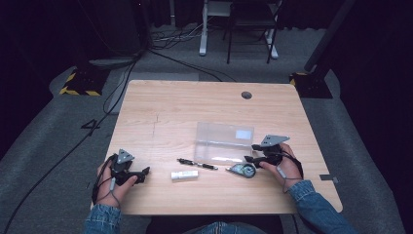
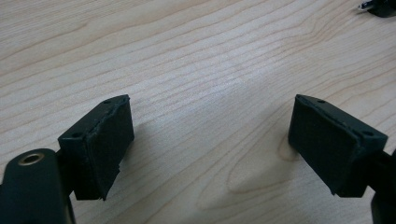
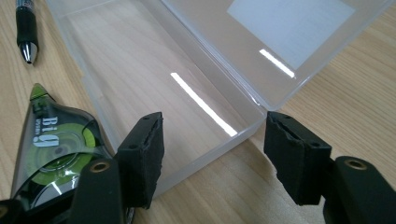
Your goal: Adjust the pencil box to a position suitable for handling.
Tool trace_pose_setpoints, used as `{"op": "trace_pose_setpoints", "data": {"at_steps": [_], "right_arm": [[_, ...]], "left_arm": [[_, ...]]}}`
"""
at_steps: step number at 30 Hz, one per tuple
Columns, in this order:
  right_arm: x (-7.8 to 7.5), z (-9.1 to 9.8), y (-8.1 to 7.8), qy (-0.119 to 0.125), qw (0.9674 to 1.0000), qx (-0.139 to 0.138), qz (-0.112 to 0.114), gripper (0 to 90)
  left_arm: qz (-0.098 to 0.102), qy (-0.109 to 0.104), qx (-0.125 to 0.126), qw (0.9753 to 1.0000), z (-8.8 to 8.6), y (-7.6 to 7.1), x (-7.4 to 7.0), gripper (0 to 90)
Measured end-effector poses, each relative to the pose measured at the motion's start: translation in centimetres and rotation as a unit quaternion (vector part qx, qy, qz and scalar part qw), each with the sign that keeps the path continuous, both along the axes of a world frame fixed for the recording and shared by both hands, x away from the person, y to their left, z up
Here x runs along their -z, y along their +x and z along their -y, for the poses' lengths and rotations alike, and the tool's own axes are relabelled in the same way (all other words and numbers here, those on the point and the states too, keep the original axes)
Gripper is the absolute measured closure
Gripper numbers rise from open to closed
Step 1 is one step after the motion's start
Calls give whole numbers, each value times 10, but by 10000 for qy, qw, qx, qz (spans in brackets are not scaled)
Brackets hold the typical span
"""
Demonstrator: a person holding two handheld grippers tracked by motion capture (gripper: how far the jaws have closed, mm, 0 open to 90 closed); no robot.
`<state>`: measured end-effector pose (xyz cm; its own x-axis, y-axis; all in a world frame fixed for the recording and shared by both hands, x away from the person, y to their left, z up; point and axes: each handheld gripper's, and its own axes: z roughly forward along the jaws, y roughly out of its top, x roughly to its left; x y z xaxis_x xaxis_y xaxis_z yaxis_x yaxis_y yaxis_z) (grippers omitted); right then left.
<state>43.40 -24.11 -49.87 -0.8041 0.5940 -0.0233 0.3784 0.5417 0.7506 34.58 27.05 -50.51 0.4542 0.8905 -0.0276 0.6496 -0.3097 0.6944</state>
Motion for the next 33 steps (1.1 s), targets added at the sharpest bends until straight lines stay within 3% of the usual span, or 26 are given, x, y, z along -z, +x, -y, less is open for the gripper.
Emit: {"op": "trace_pose_setpoints", "data": {"at_steps": [18, 33], "right_arm": [[-25, 13, -19, 378, 9990, 214, 114, 373], [-48, -8, -37, 561, 9980, -256, -99, 504]], "left_arm": [[-13, -6, 24, 10000, 1, 3, 0, 137], [-23, 12, 16, 10000, 1, 4, 0, 134]]}}
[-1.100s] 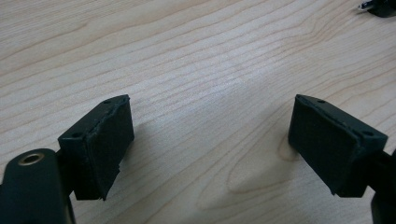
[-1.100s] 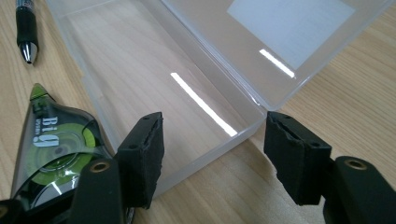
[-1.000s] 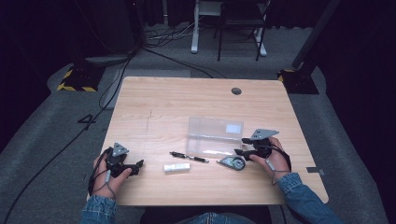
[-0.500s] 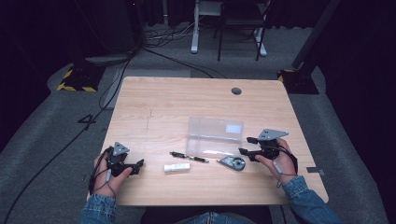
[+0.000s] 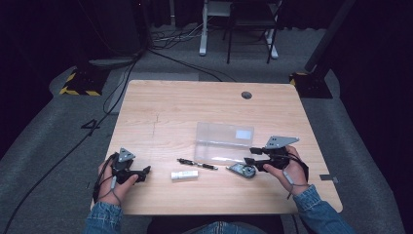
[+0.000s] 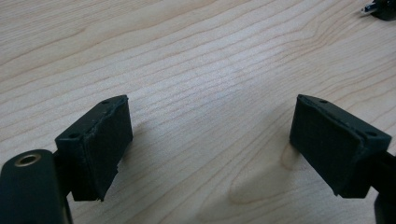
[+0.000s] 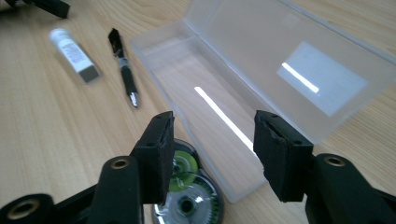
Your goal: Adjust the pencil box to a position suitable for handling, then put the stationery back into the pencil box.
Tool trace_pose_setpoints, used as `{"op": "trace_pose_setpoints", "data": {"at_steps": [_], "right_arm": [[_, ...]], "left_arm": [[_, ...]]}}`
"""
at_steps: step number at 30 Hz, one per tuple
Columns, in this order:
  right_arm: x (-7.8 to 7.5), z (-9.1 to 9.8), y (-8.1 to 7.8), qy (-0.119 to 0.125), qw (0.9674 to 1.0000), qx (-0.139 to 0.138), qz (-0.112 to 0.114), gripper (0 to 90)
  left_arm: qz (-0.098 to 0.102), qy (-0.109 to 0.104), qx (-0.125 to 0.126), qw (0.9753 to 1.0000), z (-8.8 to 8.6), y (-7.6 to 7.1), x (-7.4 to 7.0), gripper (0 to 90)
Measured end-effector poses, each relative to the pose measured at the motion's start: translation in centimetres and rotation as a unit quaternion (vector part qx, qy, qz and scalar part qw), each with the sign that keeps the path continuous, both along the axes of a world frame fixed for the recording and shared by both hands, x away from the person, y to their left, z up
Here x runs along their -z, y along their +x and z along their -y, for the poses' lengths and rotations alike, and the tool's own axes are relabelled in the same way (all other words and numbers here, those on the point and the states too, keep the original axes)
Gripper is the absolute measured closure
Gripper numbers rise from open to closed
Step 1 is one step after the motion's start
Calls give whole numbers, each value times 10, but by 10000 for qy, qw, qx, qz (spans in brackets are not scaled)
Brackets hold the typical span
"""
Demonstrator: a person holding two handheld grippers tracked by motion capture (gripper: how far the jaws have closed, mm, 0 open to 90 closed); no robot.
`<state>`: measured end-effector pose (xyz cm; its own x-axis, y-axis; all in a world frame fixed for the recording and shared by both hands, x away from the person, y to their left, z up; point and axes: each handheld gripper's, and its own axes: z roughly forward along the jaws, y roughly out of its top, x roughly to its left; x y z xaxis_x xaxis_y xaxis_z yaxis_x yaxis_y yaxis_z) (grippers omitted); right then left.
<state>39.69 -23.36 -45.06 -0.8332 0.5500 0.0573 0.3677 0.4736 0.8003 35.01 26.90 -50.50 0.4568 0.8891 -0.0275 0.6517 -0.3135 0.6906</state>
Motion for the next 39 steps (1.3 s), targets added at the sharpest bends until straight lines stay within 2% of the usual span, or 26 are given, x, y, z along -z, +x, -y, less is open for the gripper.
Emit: {"op": "trace_pose_setpoints", "data": {"at_steps": [13, 23, 29, 39], "right_arm": [[-6, -42, -7, 36, 9979, -614, -206, 605], [-2, -71, -5, -34, 9955, -892, -313, 656], [3, -87, -1, -175, 9934, -1070, -363, 713], [17, -112, 7, -446, 9905, -1260, -336, 736]], "left_arm": [[-2, 1, 0, 10000, 0, 0, 0, 134], [6, 8, -1, 10000, 0, -1, 0, 136], [15, 8, -8, 10000, 0, -1, 0, 136], [15, 10, -5, 10000, 0, -1, 0, 136]]}}
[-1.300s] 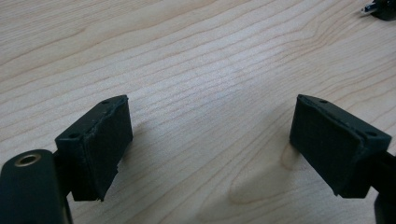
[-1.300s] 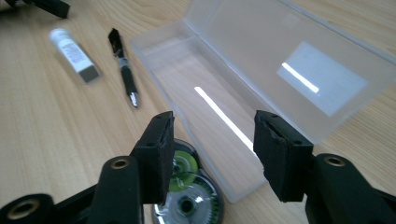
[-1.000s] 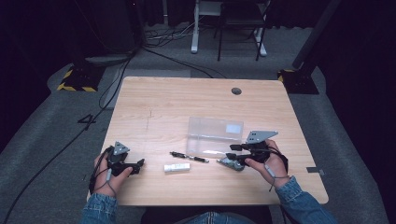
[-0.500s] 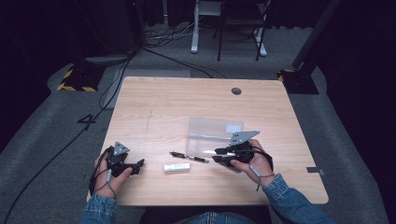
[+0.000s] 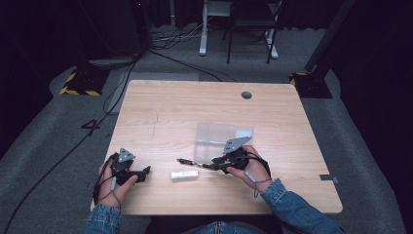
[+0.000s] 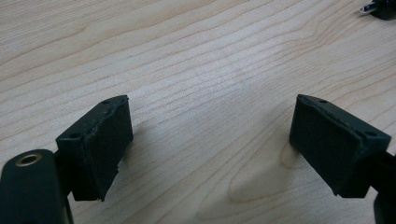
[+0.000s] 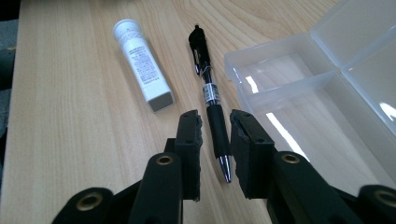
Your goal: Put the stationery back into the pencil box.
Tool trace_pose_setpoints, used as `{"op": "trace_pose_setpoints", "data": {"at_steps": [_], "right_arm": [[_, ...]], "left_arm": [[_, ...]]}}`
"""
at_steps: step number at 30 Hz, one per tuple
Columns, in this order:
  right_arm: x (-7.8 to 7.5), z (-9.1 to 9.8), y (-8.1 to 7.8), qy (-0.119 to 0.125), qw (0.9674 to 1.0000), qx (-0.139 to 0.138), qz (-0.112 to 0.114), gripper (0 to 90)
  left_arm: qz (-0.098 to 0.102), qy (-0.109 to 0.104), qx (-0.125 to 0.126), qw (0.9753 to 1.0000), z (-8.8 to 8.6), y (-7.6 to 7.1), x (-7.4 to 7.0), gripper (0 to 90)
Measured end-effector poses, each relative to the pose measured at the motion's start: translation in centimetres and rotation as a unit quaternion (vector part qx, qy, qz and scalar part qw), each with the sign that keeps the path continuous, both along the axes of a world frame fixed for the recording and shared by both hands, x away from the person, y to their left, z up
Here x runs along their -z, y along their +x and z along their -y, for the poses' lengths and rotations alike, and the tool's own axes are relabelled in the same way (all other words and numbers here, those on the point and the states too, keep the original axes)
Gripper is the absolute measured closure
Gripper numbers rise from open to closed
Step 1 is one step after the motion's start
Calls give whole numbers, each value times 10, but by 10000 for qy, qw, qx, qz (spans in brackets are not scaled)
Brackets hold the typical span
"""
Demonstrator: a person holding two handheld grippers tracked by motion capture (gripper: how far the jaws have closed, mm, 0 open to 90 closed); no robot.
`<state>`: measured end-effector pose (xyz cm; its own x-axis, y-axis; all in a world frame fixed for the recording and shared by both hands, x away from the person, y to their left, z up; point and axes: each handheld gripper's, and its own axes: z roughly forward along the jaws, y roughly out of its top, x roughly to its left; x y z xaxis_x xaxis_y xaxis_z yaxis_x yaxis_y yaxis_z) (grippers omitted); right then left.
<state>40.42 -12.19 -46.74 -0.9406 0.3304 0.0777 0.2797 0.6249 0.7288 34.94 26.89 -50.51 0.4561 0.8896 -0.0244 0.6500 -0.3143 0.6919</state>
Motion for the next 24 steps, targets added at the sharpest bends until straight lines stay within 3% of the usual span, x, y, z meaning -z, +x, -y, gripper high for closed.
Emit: {"op": "trace_pose_setpoints", "data": {"at_steps": [12, 24], "right_arm": [[16, -19, 7, -381, 9989, -246, 143, 750], [22, -25, 10, -458, 9985, -284, 91, 752]], "left_arm": [[0, -1, -1, 10000, 0, 0, 0, 136], [0, -3, -2, 10000, 0, 0, 0, 136]]}}
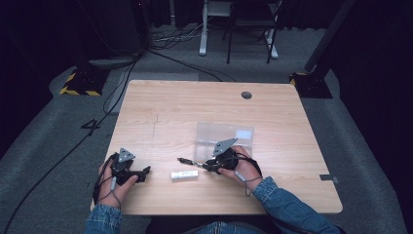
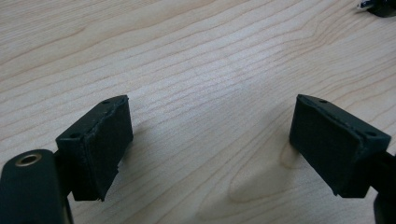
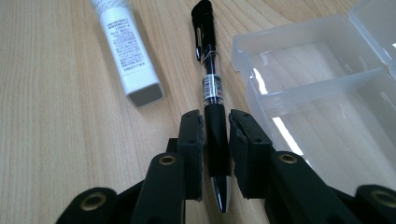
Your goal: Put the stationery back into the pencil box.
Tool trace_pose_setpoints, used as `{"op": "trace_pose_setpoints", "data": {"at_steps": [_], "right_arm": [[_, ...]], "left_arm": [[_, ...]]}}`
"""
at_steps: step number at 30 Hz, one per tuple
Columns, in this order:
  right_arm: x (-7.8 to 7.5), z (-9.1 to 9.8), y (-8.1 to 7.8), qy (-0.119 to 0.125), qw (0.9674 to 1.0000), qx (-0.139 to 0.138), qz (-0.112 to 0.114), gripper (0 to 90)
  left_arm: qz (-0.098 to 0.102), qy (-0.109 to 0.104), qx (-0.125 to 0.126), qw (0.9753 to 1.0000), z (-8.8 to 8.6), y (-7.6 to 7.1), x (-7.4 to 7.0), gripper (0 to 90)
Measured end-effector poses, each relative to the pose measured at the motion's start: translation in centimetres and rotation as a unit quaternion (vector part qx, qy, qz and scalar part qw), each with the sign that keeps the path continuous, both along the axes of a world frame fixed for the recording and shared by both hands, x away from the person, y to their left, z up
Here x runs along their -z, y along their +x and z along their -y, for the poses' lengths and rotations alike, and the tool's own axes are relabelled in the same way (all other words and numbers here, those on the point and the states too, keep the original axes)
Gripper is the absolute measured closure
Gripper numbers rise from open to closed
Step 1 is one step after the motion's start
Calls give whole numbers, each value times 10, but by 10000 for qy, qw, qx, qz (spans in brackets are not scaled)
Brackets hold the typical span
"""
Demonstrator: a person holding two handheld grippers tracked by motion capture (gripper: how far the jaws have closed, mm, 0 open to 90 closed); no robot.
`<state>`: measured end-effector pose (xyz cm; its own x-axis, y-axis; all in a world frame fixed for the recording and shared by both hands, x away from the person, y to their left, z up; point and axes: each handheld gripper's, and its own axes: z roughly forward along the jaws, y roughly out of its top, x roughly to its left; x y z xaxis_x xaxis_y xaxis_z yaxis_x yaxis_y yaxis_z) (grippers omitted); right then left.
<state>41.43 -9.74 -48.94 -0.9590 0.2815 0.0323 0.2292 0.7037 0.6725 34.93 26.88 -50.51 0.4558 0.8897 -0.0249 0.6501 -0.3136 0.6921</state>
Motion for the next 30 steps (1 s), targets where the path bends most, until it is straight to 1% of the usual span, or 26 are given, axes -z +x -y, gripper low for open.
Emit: {"op": "trace_pose_setpoints", "data": {"at_steps": [4, 7, 12, 16, 18, 21, 23, 28, 30], "right_arm": [[1, 0, 1, 9, 10000, -12, 4, 760], [1, -1, 0, -22, 10000, -35, 54, 804], [0, -1, 0, -58, 9999, -91, 95, 810], [0, -2, -1, -105, 9995, -229, 198, 812], [0, -2, -1, -105, 9995, -231, 213, 813], [0, -1, -2, -73, 9996, -198, 209, 814], [0, -1, -2, -43, 9995, -178, 245, 814], [-4, 1, -2, -11, 9993, -270, 269, 815], [-8, 1, -4, 65, 9993, -253, 273, 815]], "left_arm": [[-1, 2, 0, 10000, 0, 0, 0, 136], [0, 2, 0, 10000, 0, 0, 0, 136], [0, 1, 0, 10000, 0, 0, 0, 136], [-1, 3, 1, 10000, 0, 0, 0, 136], [0, 1, -1, 10000, 0, 0, 0, 136], [-1, 3, 1, 10000, 0, 0, 0, 136], [-4, 0, 1, 10000, 0, 0, 0, 136], [-1, 2, 1, 10000, 0, 0, 0, 136], [-1, 4, 2, 10000, 0, 0, 0, 136]]}}
